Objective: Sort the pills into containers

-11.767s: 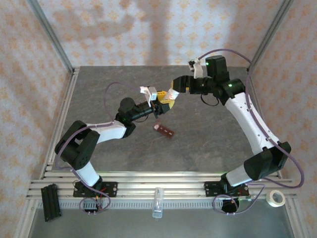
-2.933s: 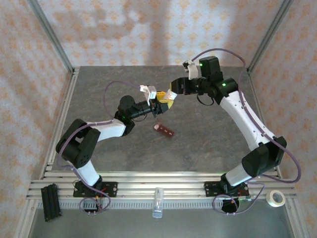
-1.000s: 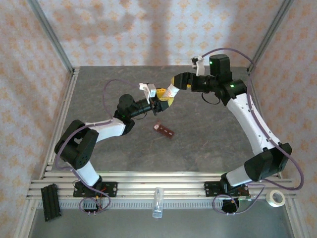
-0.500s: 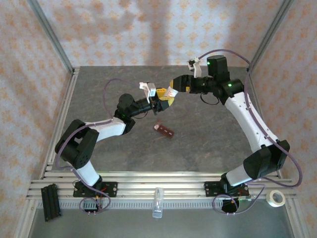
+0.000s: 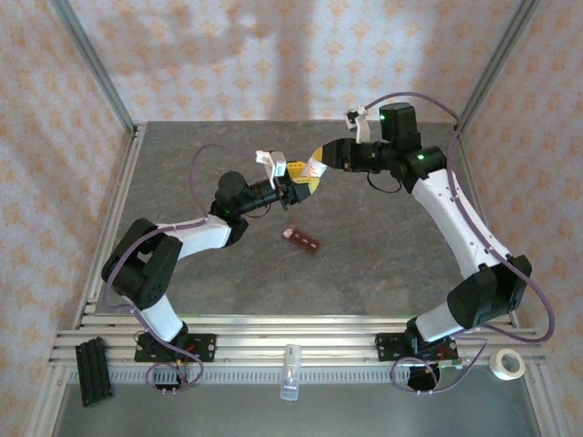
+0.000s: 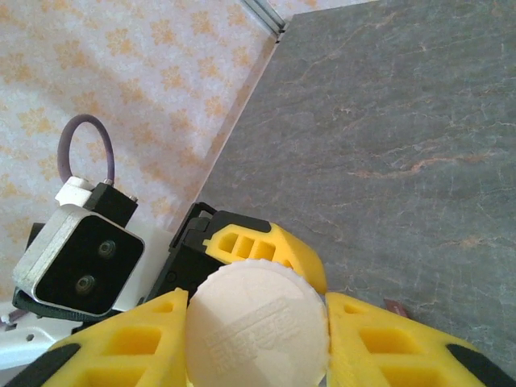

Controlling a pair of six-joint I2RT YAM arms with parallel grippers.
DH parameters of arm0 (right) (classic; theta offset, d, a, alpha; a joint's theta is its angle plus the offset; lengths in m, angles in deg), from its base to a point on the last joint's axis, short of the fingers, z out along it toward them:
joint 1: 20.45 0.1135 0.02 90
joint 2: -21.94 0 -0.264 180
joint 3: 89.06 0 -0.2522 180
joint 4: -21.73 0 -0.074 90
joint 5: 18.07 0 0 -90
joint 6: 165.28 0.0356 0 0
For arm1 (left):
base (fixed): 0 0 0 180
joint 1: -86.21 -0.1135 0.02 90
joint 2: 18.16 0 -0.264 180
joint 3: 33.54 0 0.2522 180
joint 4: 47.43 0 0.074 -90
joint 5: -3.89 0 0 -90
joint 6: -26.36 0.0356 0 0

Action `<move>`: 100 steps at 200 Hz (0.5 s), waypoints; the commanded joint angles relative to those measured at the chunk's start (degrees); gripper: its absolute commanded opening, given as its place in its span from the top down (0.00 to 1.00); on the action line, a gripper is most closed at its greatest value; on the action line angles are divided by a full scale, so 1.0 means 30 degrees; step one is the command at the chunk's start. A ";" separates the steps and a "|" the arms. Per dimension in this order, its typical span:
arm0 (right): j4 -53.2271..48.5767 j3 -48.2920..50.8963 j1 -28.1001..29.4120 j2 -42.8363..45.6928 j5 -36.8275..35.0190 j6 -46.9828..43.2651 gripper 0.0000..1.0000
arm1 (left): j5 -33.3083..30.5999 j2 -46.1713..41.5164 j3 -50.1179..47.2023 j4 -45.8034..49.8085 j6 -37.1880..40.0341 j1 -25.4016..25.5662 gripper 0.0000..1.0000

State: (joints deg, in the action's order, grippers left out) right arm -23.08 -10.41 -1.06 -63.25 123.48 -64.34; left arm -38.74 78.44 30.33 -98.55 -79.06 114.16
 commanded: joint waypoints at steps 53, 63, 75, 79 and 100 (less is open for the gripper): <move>0.4525 0.4070 0.2949 0.1070 -0.6953 0.6799 0.69 | -0.5020 -0.1440 -0.0381 0.1321 0.5436 0.2008 1.00; 0.5278 0.4567 0.3438 0.1009 -0.7723 0.7354 0.69 | -0.5938 -0.1607 -0.0456 0.1719 0.6219 0.2369 1.00; 0.5810 0.5191 0.3932 0.1020 -0.8712 0.7897 0.69 | -0.6619 -0.1586 -0.0581 0.1650 0.6514 0.2657 1.00; 0.6083 0.5391 0.4051 0.1004 -0.8983 0.8081 0.69 | -0.6781 -0.1584 -0.0636 0.1523 0.6517 0.2724 1.00; 0.7177 0.6364 0.4236 0.0978 -0.9488 0.9090 0.69 | -0.7504 -0.1406 -0.0821 0.1157 0.6569 0.2916 1.00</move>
State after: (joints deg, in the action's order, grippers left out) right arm -5.00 4.85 7.71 -59.40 96.74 -43.59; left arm -59.06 76.96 26.79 -89.09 -65.49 119.21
